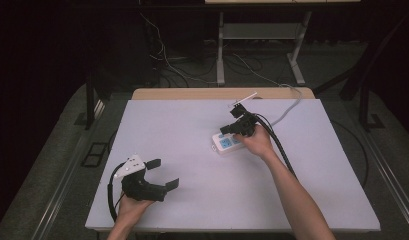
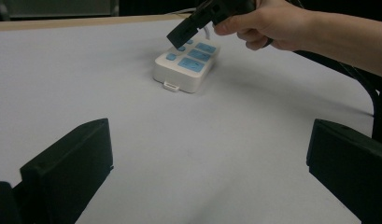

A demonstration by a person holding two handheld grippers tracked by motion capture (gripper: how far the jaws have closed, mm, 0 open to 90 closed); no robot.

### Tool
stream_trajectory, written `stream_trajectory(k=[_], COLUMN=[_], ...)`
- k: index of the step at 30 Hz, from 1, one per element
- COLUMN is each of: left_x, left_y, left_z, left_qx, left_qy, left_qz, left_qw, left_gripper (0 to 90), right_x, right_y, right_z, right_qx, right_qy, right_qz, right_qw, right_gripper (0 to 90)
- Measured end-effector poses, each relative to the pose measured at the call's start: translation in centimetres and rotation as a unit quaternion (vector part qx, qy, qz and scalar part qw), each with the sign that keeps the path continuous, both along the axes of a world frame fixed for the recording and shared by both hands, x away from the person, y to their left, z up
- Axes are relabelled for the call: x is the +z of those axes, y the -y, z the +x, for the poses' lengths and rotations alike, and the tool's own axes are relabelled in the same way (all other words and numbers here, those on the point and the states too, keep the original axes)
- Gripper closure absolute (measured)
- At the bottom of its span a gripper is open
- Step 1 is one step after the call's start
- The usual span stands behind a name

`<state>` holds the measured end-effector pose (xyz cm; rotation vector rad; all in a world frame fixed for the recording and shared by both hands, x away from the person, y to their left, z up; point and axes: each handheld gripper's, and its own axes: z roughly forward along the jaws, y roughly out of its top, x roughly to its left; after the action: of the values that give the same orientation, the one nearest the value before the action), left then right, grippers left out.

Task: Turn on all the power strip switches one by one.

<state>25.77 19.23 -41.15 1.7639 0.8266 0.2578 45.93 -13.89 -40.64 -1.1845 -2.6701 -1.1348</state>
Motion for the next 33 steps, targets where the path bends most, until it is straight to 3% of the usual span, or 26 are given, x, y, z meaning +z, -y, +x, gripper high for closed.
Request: stream_trajectory(k=[6, 10, 16, 33], left_x=[0.0, 0.0, 0.0, 0.1], left_y=[0.0, 0.0, 0.1, 0.1], left_z=[0.0, 0.0, 0.0, -0.1], left_qx=[0.001, 0.001, 0.0, 0.001], left_qy=[0.0, -0.001, -0.001, -0.001], left_qz=[-0.001, -0.001, 0.0, 0.0], left_qw=[1.0, 1.0, 1.0, 1.0], left_gripper=[0.0, 0.0, 0.0, 0.0], right_x=[-0.6, -0.8, -1.1, -1.2], right_y=[-0.4, -0.4, -0.5, -0.7], right_z=[0.1, 0.1, 0.2, 0.1], right_qx=[0.0, 0.0, 0.0, 0.011], right_qy=[0.002, -0.009, -0.005, 0.005], right_qz=[-0.008, -0.007, -0.001, -0.014], right_qw=[1.0, 0.9999, 1.0, 0.9998], right_gripper=[90.0, 90.0, 90.0, 90.0])
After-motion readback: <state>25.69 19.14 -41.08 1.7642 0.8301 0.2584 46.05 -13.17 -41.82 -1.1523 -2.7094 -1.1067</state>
